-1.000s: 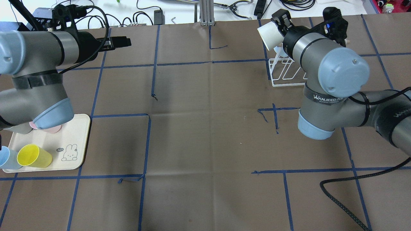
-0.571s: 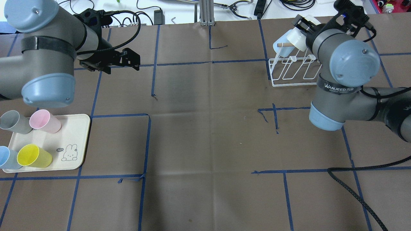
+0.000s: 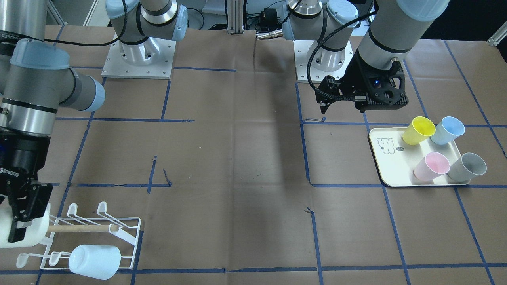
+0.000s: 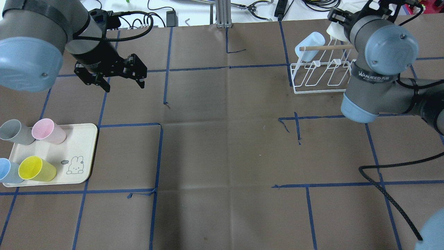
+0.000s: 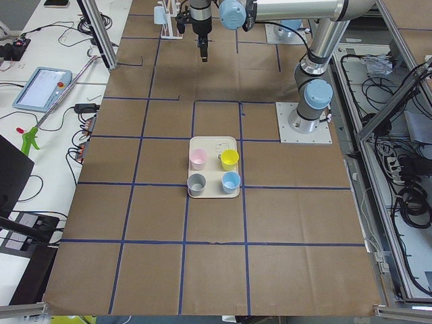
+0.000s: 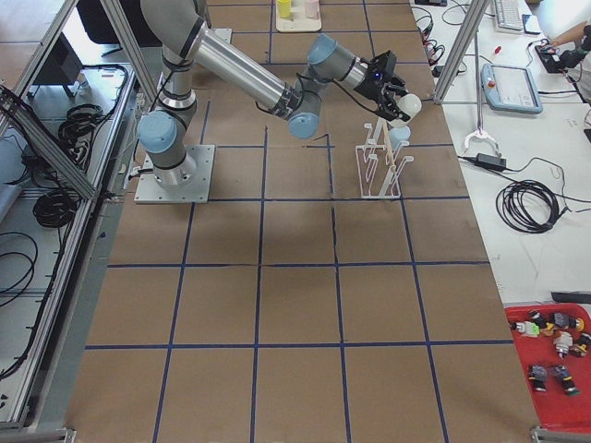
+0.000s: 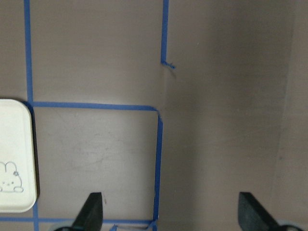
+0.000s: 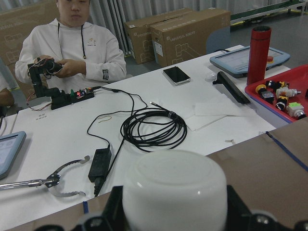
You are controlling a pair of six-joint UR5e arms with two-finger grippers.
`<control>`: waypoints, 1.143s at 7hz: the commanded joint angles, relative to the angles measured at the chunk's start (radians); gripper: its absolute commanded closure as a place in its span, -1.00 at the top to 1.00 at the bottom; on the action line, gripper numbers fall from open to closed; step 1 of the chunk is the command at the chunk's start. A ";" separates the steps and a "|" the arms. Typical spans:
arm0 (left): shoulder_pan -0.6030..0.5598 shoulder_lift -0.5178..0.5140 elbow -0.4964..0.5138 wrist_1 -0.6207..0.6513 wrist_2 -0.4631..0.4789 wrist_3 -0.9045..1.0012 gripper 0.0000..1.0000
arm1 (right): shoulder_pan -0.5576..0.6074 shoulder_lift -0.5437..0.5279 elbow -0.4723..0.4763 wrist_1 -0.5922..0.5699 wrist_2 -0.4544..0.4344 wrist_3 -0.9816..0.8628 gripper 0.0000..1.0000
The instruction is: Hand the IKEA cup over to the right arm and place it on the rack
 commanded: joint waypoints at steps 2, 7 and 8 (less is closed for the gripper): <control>-0.012 0.012 -0.013 -0.008 0.000 -0.012 1.00 | -0.063 0.172 -0.131 -0.162 0.011 -0.115 -0.67; 0.004 0.021 -0.034 0.083 -0.002 0.051 1.00 | -0.062 0.214 -0.062 -0.250 -0.002 -0.126 -0.66; 0.004 0.021 -0.034 0.103 0.000 0.054 1.00 | -0.060 0.219 -0.059 -0.250 -0.006 -0.127 -0.66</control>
